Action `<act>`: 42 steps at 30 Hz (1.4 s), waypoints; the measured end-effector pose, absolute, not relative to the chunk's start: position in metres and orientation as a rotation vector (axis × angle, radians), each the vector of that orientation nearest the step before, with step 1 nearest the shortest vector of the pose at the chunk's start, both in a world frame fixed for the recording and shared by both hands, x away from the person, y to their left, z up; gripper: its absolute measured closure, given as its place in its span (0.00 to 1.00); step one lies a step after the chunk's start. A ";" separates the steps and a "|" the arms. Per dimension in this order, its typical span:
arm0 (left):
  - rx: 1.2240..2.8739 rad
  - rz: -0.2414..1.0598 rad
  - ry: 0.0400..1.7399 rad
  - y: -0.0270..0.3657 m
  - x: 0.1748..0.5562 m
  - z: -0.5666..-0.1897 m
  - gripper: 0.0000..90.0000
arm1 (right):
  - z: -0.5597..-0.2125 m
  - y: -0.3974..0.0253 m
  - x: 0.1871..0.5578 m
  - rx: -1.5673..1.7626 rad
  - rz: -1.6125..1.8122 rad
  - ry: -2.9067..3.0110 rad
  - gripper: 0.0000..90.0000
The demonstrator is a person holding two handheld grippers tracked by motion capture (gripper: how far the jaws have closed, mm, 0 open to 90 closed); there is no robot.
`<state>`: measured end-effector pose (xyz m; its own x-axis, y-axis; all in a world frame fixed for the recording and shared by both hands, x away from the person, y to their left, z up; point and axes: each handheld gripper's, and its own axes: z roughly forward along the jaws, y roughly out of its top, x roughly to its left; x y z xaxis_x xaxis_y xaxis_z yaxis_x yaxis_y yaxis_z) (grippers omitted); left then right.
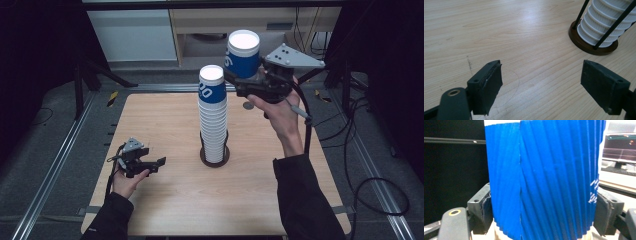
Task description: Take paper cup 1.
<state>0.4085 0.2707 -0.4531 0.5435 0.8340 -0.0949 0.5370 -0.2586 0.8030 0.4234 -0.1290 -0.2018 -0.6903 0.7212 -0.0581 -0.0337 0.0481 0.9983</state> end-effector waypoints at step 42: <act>1.999 0.402 1.018 0.256 0.403 -0.450 0.19 | -0.374 -0.191 0.387 0.712 1.501 2.167 0.22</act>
